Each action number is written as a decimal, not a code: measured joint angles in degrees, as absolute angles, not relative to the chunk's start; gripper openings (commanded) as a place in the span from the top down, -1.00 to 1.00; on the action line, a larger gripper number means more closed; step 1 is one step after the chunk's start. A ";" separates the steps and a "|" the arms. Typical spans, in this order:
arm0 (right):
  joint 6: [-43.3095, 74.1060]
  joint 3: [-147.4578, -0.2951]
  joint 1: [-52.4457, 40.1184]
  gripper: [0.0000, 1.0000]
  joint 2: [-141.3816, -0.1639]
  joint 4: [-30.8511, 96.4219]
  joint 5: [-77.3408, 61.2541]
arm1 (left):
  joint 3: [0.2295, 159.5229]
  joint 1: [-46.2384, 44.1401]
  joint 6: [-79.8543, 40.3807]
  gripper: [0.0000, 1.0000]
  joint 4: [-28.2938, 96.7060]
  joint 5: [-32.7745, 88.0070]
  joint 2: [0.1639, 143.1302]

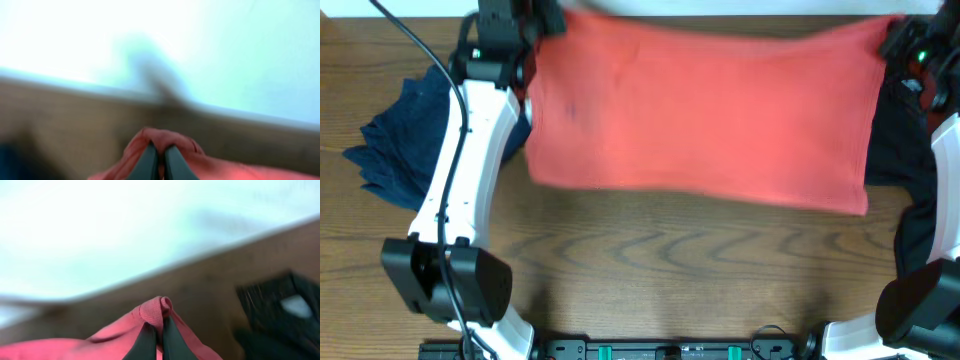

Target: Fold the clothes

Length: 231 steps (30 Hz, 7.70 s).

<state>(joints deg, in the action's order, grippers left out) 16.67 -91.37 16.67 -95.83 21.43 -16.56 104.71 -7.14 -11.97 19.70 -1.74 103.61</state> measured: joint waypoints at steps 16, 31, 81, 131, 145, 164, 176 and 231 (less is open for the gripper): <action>14.06 -116.79 16.62 0.98 -92.44 55.79 -8.05 | 133.71 -1.04 -11.92 0.88 58.50 -1.15 96.99; 10.55 -87.11 16.62 0.98 -100.84 74.35 0.25 | 101.95 -1.23 -11.94 0.88 92.20 5.76 104.51; 14.57 -65.47 16.64 0.98 -97.01 33.82 -0.75 | 60.75 3.70 -23.38 0.88 30.68 10.37 90.65; 13.19 -53.63 16.58 0.75 -101.51 24.45 0.86 | 48.82 3.70 -27.09 0.56 19.66 -0.25 95.55; 18.39 -54.13 16.53 0.98 -100.27 35.35 4.56 | 49.80 3.70 -27.40 0.88 34.85 -0.25 95.35; 26.83 -51.90 19.07 -0.16 -94.06 52.23 13.06 | 49.54 5.61 -28.05 -0.01 55.33 -0.25 91.79; 17.17 -53.74 19.07 -0.27 -75.24 42.24 -4.62 | 57.98 4.54 -20.23 -0.45 33.74 6.35 80.44; 11.66 -53.71 19.07 -0.11 -75.05 44.47 -12.01 | 87.83 -3.73 -7.11 0.88 40.47 11.46 120.44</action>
<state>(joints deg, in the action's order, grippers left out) 11.66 -53.71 19.07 -75.05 44.47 -12.01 87.83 -3.73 -7.11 40.47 11.46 120.44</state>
